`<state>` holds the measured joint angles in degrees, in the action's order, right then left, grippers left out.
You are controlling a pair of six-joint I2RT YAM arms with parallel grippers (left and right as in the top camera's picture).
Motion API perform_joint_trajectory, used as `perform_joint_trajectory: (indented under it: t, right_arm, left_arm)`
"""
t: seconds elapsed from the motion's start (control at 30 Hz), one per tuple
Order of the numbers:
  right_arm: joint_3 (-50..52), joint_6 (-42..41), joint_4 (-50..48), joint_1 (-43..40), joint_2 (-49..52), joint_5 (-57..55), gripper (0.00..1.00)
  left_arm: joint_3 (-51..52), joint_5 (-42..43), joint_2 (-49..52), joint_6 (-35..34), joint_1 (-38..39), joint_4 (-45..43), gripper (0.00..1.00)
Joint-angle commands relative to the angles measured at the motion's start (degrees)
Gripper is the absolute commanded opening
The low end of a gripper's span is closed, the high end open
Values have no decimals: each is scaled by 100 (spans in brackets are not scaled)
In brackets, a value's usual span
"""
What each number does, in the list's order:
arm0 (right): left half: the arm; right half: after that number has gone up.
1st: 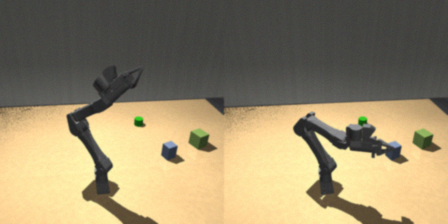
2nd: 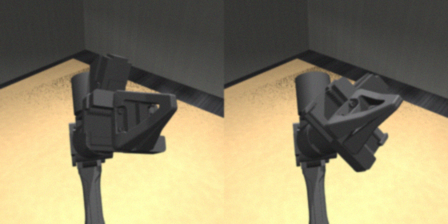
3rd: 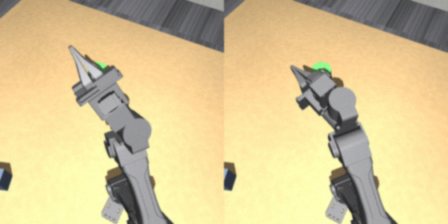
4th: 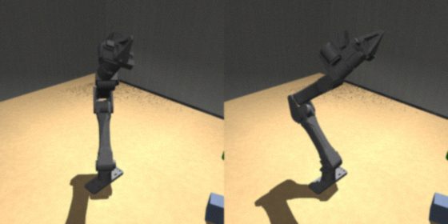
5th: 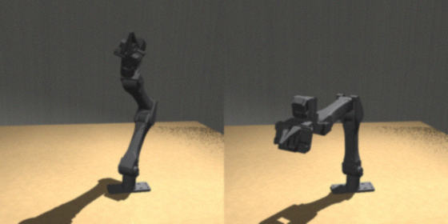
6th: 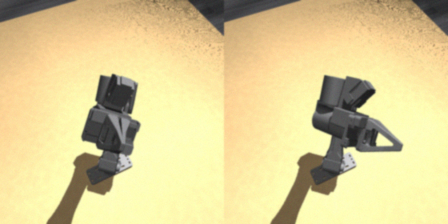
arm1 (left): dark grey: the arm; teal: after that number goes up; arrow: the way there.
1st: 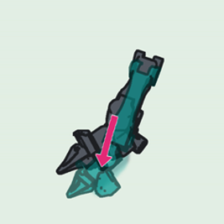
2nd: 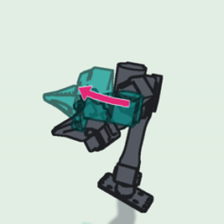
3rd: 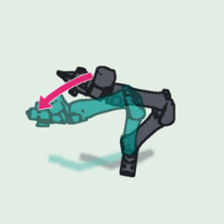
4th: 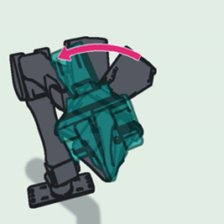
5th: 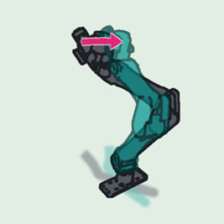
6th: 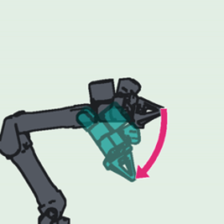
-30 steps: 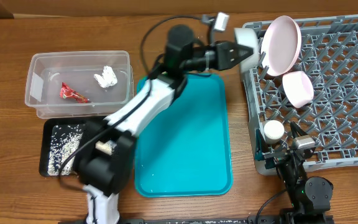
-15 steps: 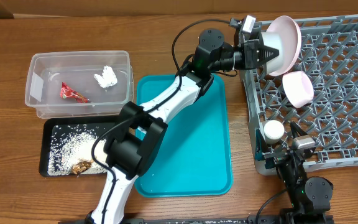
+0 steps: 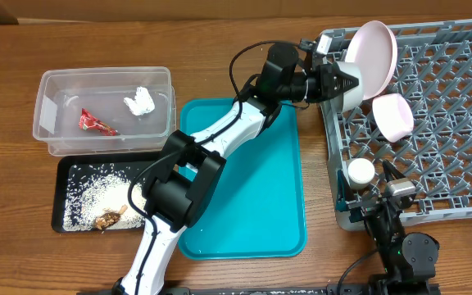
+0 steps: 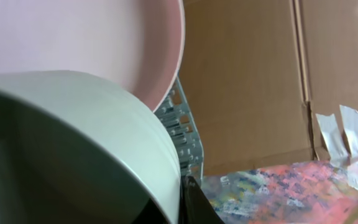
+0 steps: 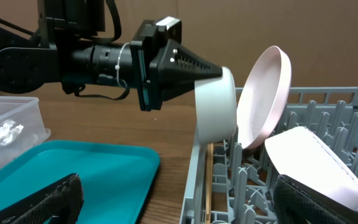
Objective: Sort waste into correct bins and load items into the dishwasher
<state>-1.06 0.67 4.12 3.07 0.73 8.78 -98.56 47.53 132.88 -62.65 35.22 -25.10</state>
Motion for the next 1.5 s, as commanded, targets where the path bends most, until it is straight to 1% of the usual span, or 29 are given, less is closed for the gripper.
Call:
perform_joint_trajectory:
  t: [0.0,0.03,0.07,0.1,0.27,0.4,0.63,0.8,0.9,0.97,1.03,1.13,1.27,1.4,1.47]
  right_arm:
    - [59,22,-20,-20,-39,28,100]
    - [59,22,-20,-20,-39,28,100]
    - [59,22,-20,-20,-39,28,100]
    - [59,22,-20,-20,-39,28,100]
    - [59,22,-20,-20,-39,28,100]
    - [59,22,-20,-20,-39,28,100]
    - [59,22,-20,-20,-39,28,100]
    - [59,22,-20,-20,-39,28,100]
    - [59,22,-20,-20,-39,28,100]
    - [59,22,-20,-20,-39,28,100]
    - [59,22,-20,-20,-39,28,100]
    - [59,22,-20,-20,-39,28,100]
    - [59,22,-20,-20,-39,28,100]
    - [59,22,-20,-20,-39,28,100]
    - [59,22,-20,-20,-39,28,100]
  left_arm:
    - [-144,-50,52,94,22,83,30]
    - [-144,-52,52,94,22,118,46]
    - [-144,-50,52,94,22,136,75]
    - [-144,-50,52,94,15,181,100]
    - [-144,-55,52,94,-50,599,100]
    - [-144,-15,52,101,-107,723,100]
    - [-144,442,50,293,-310,774,100]
    - [-146,619,15,518,-599,1338,100]
    - [-146,743,-153,798,-774,1628,100]
    - [-146,645,-387,1158,-874,2096,100]
    - [-146,297,-739,1744,-977,2868,100]
    - [-146,-660,-1447,2813,-1119,4385,100]
    - [-146,-1954,-2356,3801,-1204,6085,100]
    - [-146,-3169,-3158,4437,-1185,7484,100]
    - [-146,-3832,-3508,4489,-1167,8220,100]
